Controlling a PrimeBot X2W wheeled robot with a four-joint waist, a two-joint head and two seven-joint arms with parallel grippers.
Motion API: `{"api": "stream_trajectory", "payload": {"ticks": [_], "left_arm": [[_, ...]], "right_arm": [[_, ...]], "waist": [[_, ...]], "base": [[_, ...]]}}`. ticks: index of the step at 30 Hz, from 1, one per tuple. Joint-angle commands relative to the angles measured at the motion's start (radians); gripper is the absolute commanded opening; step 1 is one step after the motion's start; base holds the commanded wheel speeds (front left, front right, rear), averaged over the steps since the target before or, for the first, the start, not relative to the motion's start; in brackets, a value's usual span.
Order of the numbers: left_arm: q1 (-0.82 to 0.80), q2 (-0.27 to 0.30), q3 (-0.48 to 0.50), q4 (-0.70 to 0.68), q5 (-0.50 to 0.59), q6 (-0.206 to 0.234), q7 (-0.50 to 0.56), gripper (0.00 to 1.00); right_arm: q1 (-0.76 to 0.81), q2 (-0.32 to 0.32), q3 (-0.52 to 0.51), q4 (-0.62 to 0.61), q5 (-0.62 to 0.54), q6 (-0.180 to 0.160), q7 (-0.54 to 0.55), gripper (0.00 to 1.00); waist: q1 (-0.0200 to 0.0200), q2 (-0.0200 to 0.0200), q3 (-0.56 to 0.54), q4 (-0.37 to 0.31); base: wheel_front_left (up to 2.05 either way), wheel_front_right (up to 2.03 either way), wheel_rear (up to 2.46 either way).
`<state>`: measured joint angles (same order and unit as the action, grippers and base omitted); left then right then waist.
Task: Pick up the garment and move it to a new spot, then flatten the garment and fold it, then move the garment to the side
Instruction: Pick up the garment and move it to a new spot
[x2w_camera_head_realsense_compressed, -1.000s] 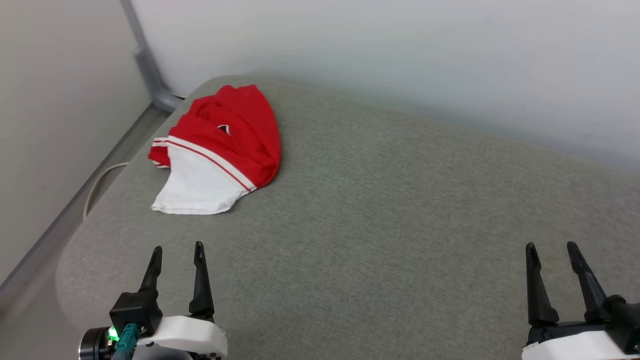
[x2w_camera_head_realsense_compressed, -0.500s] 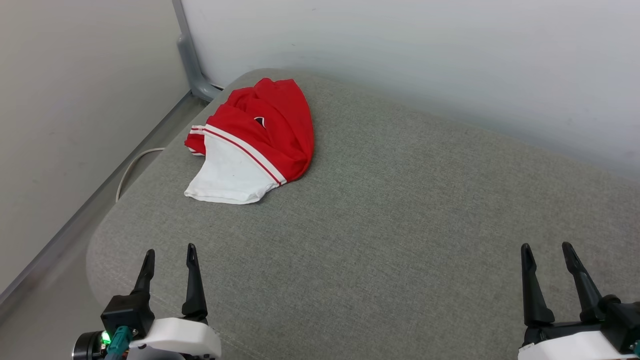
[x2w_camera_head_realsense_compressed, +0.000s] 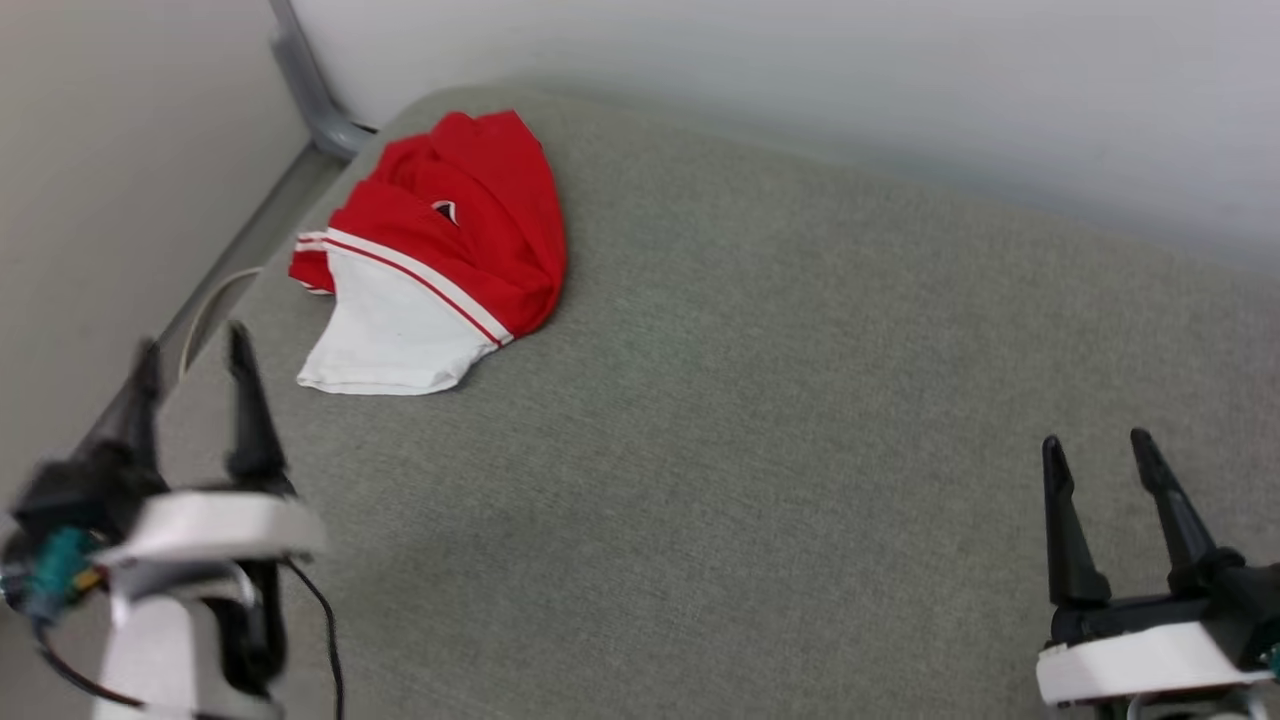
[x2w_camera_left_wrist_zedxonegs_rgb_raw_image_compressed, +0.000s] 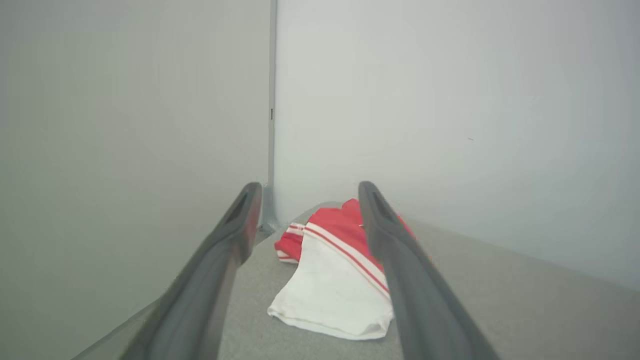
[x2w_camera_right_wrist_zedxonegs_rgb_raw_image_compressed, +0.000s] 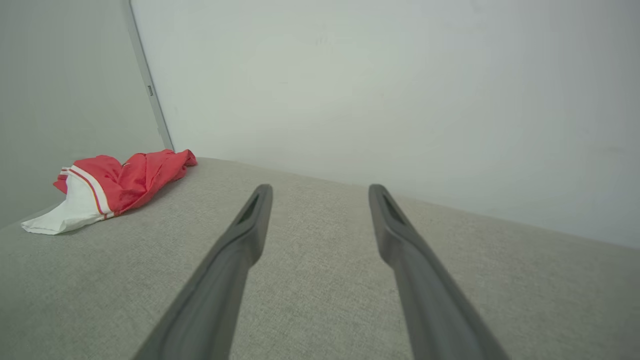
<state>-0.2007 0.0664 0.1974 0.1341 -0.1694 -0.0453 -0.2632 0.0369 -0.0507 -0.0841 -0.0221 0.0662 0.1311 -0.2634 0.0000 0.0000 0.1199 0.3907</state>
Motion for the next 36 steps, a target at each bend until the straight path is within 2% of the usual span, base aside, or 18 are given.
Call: {"api": "stream_trajectory", "payload": {"ticks": [1,5,10,13,16,20,21,28,31,36], "left_arm": [[-0.067,0.004,0.034,-0.006,-0.008,-0.016,-0.003,1.00],[-0.214,0.037,0.101,0.002,-0.017,-0.054,-0.002,1.00],[-0.385,0.116,0.113,0.031,0.001,-0.077,-0.002,1.00],[-0.479,0.149,0.110,0.080,-0.040,-0.083,-0.002,1.00],[-0.553,0.218,0.050,0.161,-0.067,-0.083,-0.003,1.00],[-0.644,0.328,-0.056,0.288,-0.180,-0.083,0.048,1.00],[-0.644,0.328,-0.056,0.288,-0.180,-0.083,0.048,1.00],[-0.744,0.465,-0.211,0.425,-0.430,-0.084,0.322,1.00],[-0.762,0.483,-0.260,0.472,-0.544,-0.084,0.477,1.00],[-0.796,0.533,-0.326,0.539,-0.651,-0.084,0.692,1.00]], "right_arm": [[-0.027,0.001,-0.006,-0.013,-0.017,-0.001,-0.002,1.00],[-0.065,0.001,-0.014,-0.041,-0.052,-0.001,-0.002,1.00],[-0.120,0.001,-0.026,-0.081,-0.090,-0.001,-0.002,1.00],[-0.148,0.001,-0.039,-0.106,-0.101,-0.001,-0.002,1.00],[-0.162,0.001,-0.046,-0.131,-0.113,-0.001,-0.002,1.00],[-0.178,0.001,-0.057,-0.161,-0.123,-0.001,-0.002,1.00],[-0.178,0.001,-0.057,-0.161,-0.123,-0.001,-0.002,1.00],[-0.209,0.001,-0.064,-0.196,-0.131,-0.001,-0.002,1.00],[-0.215,0.001,-0.063,-0.205,-0.135,-0.001,-0.002,1.00],[-0.227,0.001,-0.059,-0.221,-0.139,-0.001,-0.002,1.00]], "waist": [[0.0000,0.0000,0.070,-0.039],[0.0000,0.0000,0.162,-0.069],[0.0000,0.0000,0.279,-0.102],[0.0000,0.0000,0.330,-0.116],[0.0000,0.0000,0.367,-0.127],[0.0000,0.0000,0.411,-0.139],[0.0000,0.0000,0.411,-0.139],[0.0000,0.0000,0.468,-0.162],[0.0000,0.0000,0.485,-0.170],[0.0000,0.0000,0.506,-0.191]], "base": [[0.00,0.00,0.00],[0.00,0.00,0.00],[0.00,0.00,0.00],[0.00,0.00,0.00],[0.00,0.00,0.00],[0.00,0.00,0.00],[0.00,0.00,0.00],[0.00,0.00,0.00],[0.00,0.00,0.00],[0.00,0.00,0.00]]}}
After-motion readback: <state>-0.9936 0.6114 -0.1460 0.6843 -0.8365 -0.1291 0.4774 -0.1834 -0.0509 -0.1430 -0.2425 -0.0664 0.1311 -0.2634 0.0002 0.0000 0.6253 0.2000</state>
